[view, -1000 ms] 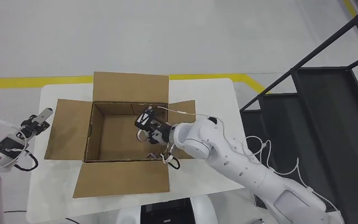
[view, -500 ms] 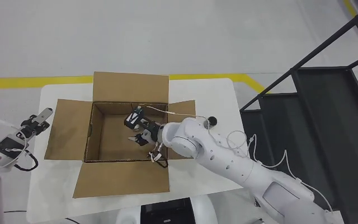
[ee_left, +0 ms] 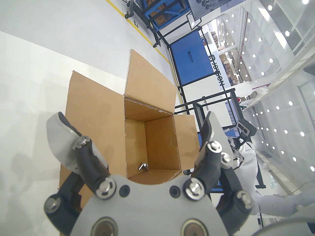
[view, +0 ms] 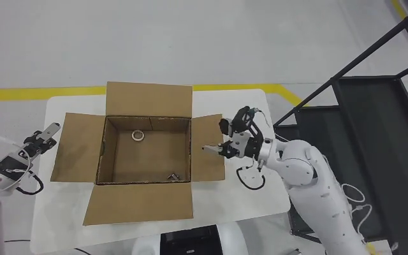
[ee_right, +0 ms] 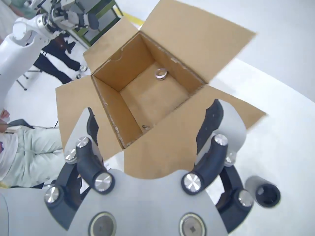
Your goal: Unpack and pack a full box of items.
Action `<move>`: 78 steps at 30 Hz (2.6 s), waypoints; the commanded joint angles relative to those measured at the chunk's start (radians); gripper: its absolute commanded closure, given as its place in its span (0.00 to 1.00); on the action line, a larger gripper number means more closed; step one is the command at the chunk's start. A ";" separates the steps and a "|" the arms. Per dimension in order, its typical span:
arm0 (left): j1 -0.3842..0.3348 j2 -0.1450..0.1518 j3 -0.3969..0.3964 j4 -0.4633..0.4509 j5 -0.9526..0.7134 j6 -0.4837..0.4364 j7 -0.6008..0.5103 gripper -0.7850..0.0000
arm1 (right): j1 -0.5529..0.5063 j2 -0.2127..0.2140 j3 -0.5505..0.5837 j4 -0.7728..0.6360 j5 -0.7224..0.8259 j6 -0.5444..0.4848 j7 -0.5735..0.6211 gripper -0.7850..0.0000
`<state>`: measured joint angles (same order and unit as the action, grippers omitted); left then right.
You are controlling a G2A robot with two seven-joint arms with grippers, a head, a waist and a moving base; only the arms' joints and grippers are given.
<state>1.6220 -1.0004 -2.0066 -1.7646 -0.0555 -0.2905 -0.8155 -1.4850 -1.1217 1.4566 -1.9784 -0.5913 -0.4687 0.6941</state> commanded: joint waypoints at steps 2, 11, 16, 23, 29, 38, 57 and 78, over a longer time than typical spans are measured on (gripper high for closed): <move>0.000 0.000 0.000 0.000 0.000 0.000 0.000 0.00 | -0.072 0.009 0.128 0.019 0.003 0.017 -0.050 0.00; 0.000 0.000 0.000 0.000 0.000 0.000 0.000 0.00 | -0.055 0.014 0.144 0.240 -0.233 0.104 -0.138 0.00; 0.000 0.000 0.000 0.000 0.000 0.000 0.000 0.00 | 0.032 0.005 0.039 0.373 -0.313 0.174 -0.120 0.00; 0.000 0.000 0.000 0.000 0.000 0.000 0.000 0.00 | 0.121 -0.011 -0.071 0.481 -0.350 0.237 -0.106 0.00; 0.000 0.000 0.000 0.000 0.000 0.000 0.000 0.00 | 0.145 -0.019 -0.130 0.506 -0.386 0.268 -0.094 0.00; 0.000 0.000 0.000 0.000 0.000 0.000 0.000 0.00 | 0.189 -0.032 -0.193 0.560 -0.428 0.330 -0.098 1.00; 0.000 0.000 0.000 0.000 0.000 0.000 0.000 0.00 | 0.036 -0.005 -0.025 0.248 -0.480 0.393 -0.076 1.00; 0.000 0.000 0.000 0.000 0.000 0.000 0.000 0.00 | 0.220 -0.014 -0.391 -0.175 -0.431 0.137 0.184 1.00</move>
<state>1.6220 -1.0004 -2.0066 -1.7646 -0.0555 -0.2905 -0.8155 -1.2967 -1.1279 1.1373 -2.1762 -0.9979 -0.3503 0.8805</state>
